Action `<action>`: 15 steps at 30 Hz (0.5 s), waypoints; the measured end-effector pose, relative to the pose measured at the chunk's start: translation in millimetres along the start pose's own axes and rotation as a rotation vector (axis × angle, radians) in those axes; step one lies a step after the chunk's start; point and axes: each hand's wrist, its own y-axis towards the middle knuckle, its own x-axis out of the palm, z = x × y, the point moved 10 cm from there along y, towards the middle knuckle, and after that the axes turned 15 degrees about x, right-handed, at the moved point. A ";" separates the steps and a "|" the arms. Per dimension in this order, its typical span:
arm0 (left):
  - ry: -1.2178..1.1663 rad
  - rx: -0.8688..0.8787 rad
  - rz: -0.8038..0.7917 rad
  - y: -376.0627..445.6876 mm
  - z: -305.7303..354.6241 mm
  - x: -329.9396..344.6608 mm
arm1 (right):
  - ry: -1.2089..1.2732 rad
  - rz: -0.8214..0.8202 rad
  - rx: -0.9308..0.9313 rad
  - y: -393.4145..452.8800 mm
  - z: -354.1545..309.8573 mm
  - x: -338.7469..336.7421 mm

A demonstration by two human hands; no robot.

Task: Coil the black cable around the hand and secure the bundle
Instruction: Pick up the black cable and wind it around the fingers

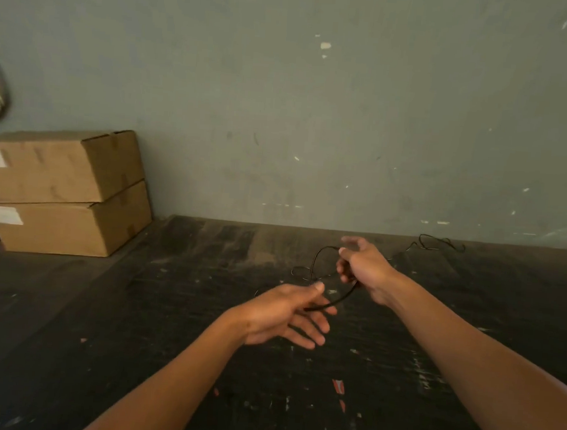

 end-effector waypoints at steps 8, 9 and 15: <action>-0.134 0.151 0.006 -2.8 31.4 18.1 | 0.341 -0.317 0.050 -7.7 -4.7 19.5; -0.173 0.192 0.030 -3.8 37.5 15.7 | 0.407 -0.380 0.044 -8.3 -4.1 21.7; -0.525 0.435 -0.011 -8.5 89.4 7.3 | 0.221 -0.417 -0.043 -4.5 16.5 37.6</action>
